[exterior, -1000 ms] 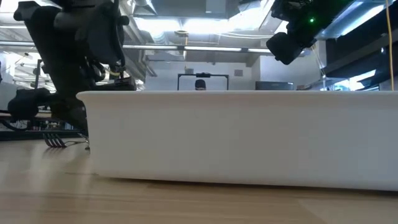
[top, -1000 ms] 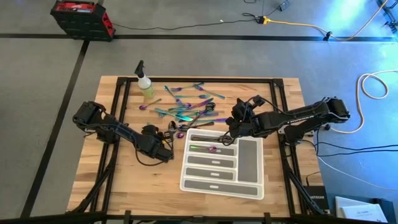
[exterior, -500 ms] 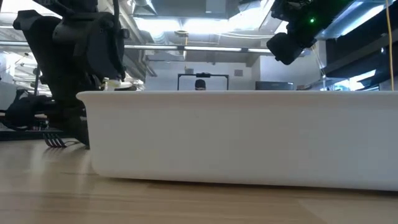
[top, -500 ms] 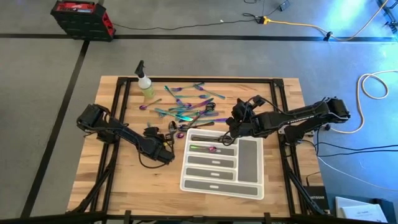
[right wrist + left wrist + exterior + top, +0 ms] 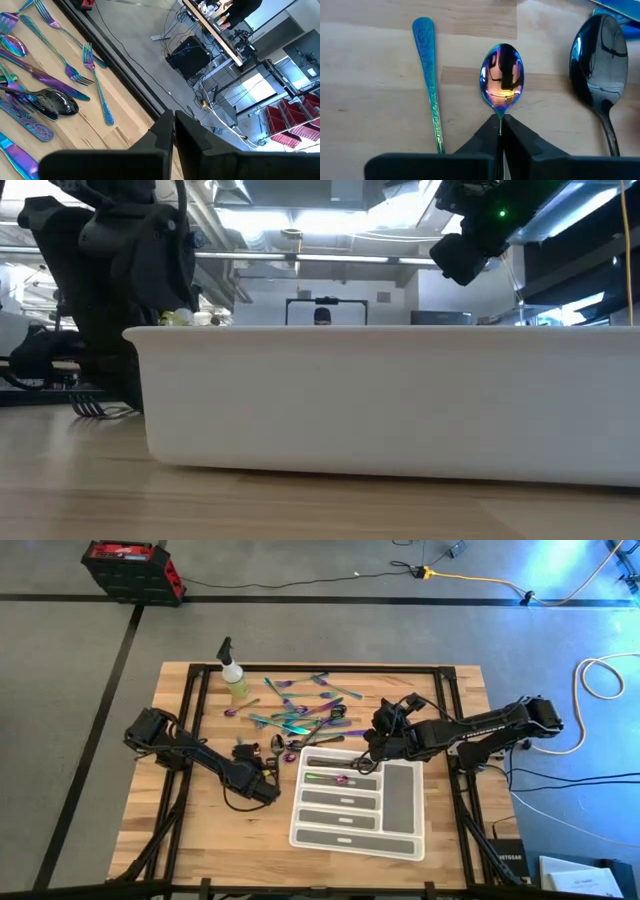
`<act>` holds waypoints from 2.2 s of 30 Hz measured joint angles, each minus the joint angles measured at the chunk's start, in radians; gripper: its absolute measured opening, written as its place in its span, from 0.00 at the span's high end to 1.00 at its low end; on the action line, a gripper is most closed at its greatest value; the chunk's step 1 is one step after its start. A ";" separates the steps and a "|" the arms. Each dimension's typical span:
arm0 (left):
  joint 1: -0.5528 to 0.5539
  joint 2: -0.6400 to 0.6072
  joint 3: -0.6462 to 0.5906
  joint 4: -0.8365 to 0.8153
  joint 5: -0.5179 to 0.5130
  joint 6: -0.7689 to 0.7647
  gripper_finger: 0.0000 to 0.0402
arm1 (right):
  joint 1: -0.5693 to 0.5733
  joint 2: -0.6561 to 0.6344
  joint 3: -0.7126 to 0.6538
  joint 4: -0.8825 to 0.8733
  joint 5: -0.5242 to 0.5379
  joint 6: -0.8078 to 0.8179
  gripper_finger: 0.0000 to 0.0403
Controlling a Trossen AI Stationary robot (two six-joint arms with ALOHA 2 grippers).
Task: Sort silverware
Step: Put the purple spoon into the white silverware tray
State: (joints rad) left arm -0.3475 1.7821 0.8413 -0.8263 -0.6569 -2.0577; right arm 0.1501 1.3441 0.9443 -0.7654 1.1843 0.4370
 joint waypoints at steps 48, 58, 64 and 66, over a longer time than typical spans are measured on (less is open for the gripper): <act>0.289 -0.329 0.026 0.927 0.489 2.044 1.00 | 0.000 0.000 0.000 0.014 0.009 -0.031 1.00; 0.276 -0.065 0.098 1.073 0.672 2.045 1.00 | 0.000 0.000 0.000 0.015 0.009 -0.051 1.00; 0.250 0.071 0.178 1.067 0.684 2.090 1.00 | 0.000 0.000 0.000 0.016 0.008 -0.051 1.00; 0.249 0.093 0.193 1.070 0.684 2.081 1.00 | 0.000 0.000 0.000 0.016 0.008 -0.051 1.00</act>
State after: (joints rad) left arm -0.0986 1.8749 1.0344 0.2433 0.0274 0.0238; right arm 0.1497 1.3441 0.9447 -0.7499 1.1923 0.3862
